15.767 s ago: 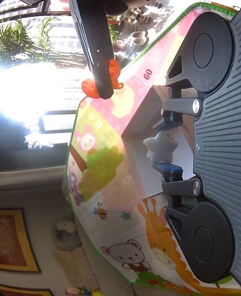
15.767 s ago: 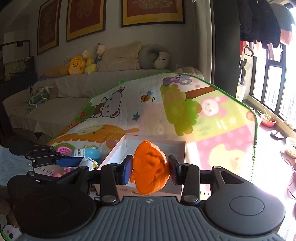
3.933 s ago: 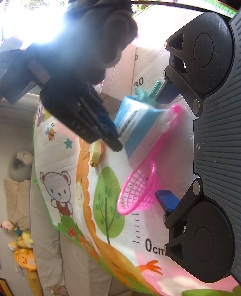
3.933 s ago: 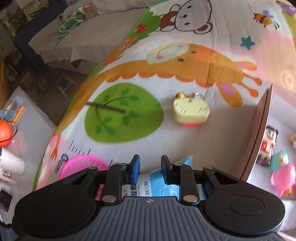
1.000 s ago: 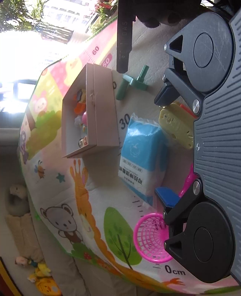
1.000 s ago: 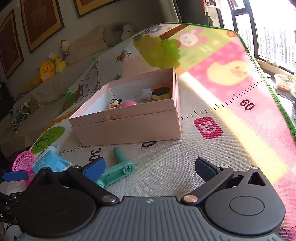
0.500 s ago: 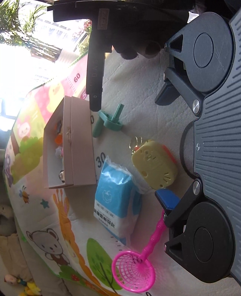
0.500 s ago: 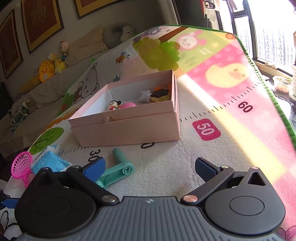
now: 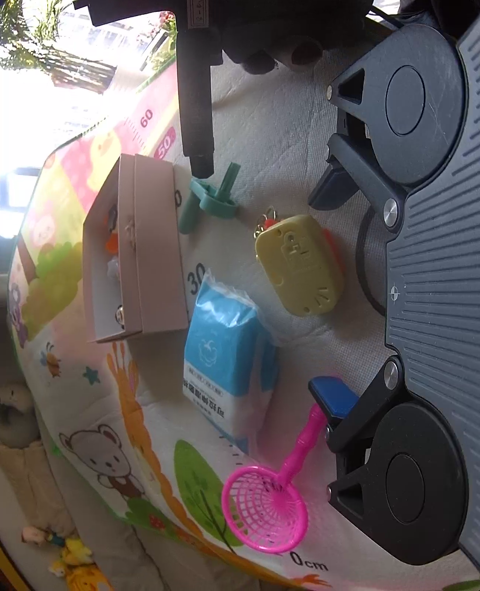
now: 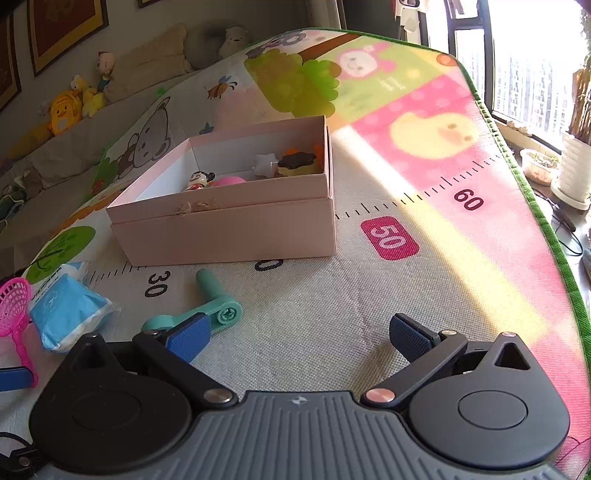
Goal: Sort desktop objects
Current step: 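Hold the yellow cat keychain in the left gripper above the mat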
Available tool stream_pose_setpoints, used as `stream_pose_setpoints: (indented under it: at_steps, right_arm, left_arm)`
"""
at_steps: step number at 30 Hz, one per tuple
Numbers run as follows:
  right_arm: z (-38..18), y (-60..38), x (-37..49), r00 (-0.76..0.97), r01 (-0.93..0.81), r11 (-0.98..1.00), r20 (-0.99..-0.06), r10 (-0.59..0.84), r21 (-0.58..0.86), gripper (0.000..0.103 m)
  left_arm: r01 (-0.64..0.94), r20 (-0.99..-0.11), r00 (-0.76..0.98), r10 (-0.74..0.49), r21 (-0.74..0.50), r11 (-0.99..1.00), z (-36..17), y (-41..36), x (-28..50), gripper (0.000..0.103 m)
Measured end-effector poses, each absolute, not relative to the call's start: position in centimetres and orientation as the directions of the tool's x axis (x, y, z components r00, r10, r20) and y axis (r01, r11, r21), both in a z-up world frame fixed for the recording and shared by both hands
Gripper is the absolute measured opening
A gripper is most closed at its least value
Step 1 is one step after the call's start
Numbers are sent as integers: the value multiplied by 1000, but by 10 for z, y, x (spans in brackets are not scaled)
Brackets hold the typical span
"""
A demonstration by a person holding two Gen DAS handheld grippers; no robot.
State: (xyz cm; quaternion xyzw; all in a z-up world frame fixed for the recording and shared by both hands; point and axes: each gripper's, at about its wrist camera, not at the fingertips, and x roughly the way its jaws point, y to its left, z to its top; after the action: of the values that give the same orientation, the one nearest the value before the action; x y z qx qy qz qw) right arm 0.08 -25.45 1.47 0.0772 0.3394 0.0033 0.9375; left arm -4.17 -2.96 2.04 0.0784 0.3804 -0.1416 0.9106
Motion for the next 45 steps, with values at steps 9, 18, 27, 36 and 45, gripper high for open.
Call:
stream_pose_setpoints:
  at_steps: [9, 18, 27, 36, 45]
  right_arm:
    - [14, -254, 2, 763, 46, 989, -644, 57, 141, 103]
    - [14, -244, -7, 754, 37, 995, -656, 35, 96, 103]
    - [15, -244, -1, 757, 36, 993, -652, 45, 110, 103]
    - [14, -245, -2, 760, 35, 992, -648, 51, 119, 103]
    - [36, -215, -11, 763, -267, 963, -605, 229, 29, 102]
  left_arm:
    - [278, -680, 714, -168, 54, 959, 8, -18, -44, 103]
    - [314, -702, 676, -222, 1, 949, 15, -22, -42, 103]
    - [342, -696, 657, -290, -68, 937, 24, -38, -37, 103]
    - [285, -710, 620, -335, -195, 939, 21, -26, -31, 80]
    - [271, -695, 633, -341, -213, 939, 28, -22, -33, 62]
